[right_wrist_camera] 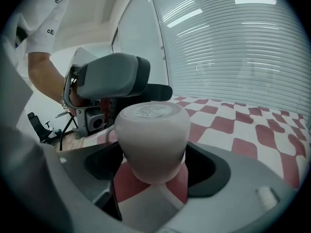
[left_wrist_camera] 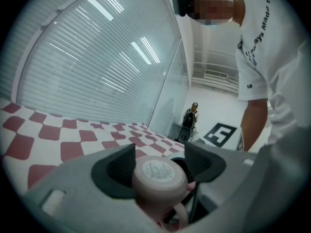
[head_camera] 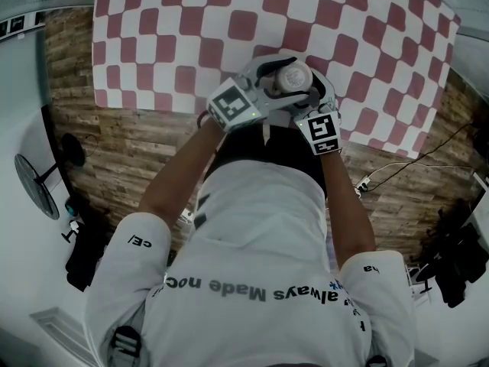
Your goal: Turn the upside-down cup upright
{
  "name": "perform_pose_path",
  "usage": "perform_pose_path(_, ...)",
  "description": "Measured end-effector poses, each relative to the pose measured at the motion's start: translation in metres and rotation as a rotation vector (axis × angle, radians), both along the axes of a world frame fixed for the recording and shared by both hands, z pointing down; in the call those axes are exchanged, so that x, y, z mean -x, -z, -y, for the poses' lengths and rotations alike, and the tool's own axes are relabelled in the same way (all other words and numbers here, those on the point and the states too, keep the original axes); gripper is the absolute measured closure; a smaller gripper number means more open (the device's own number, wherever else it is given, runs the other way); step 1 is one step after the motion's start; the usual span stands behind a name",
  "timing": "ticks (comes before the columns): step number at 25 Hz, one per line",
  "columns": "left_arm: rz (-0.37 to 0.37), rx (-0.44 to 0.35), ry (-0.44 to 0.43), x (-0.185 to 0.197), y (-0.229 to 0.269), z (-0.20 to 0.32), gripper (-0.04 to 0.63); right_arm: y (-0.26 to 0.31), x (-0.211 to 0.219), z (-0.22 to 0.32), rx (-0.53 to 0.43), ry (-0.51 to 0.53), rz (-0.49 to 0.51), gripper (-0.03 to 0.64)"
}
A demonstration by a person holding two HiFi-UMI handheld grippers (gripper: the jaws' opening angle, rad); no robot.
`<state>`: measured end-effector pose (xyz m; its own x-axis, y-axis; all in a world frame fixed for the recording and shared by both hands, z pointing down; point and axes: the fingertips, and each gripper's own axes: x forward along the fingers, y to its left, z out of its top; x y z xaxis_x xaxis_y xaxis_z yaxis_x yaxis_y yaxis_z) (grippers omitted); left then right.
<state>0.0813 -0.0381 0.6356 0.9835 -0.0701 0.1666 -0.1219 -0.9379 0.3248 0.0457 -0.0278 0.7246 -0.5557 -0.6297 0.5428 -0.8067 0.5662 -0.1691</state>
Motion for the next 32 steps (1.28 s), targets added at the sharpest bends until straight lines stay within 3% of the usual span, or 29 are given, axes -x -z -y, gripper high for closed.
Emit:
perform_pose_path(20,0.018,0.008,0.005,0.002,-0.011,-0.011,0.281,-0.014,0.001,-0.01,0.038,0.002,-0.062,0.212)
perform_pose_path(26,0.011,0.04,0.082,0.016,-0.008,-0.003,0.261,-0.006,-0.009,-0.018,0.047,-0.025,-0.059,0.198)
perform_pose_path(32,0.01,0.019,0.134,0.031,0.019,-0.005,0.261,0.029,-0.021,-0.029,0.019,-0.024,-0.06,0.214)
